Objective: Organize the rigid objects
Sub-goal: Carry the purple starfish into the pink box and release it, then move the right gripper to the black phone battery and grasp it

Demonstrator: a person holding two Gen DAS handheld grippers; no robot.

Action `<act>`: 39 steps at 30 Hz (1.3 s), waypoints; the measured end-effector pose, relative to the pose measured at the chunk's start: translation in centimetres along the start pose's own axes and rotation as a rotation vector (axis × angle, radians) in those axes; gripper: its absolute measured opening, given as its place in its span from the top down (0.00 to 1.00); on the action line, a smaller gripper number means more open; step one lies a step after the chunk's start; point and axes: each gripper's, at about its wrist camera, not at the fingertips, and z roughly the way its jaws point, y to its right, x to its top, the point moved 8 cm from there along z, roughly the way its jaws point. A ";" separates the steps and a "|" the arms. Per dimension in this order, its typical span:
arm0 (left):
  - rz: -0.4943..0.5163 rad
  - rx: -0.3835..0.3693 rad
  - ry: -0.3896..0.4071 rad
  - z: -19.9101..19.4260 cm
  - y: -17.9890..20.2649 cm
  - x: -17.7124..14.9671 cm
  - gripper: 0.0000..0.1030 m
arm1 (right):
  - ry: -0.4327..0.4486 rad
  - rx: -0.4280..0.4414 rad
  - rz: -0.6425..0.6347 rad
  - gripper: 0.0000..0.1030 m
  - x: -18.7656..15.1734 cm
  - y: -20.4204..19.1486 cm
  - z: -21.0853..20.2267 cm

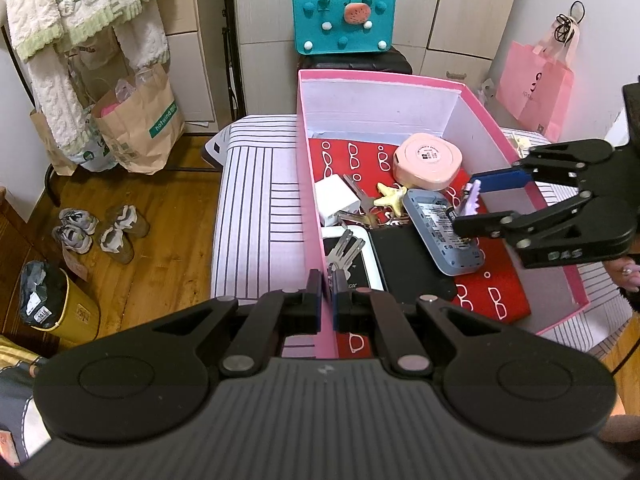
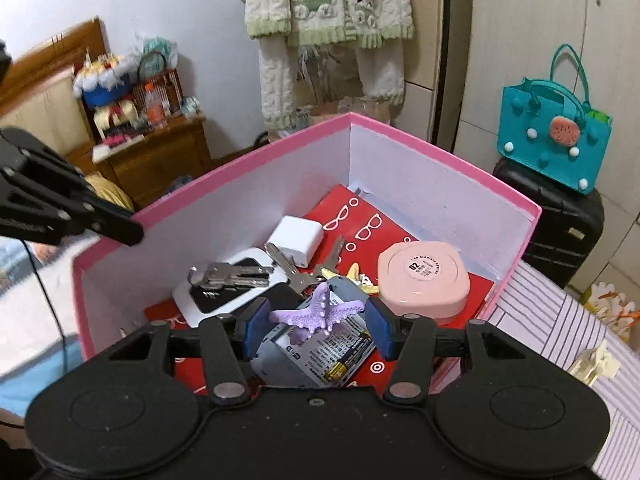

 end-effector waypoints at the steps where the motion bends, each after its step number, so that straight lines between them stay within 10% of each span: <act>1: -0.001 0.000 0.000 0.0 0.0 0.0 0.96 | 0.016 0.014 0.020 0.42 0.0 0.3 -0.5; 8: -0.007 0.004 0.004 0.0 -0.1 -0.1 0.96 | 0.152 0.108 0.169 0.41 -0.2 3.1 -5.6; 15: -0.017 0.008 0.001 0.0 -0.1 -0.1 0.95 | 0.219 -0.012 0.268 0.40 -3.1 7.7 -9.1; 25: -0.027 0.022 0.000 -0.1 -0.1 -0.1 0.95 | 0.127 -0.265 0.290 0.40 -8.8 12.8 -7.5; 39: -0.027 0.035 -0.008 -0.1 0.1 0.0 0.95 | 0.001 -0.303 0.251 0.40 -10.4 13.8 -1.0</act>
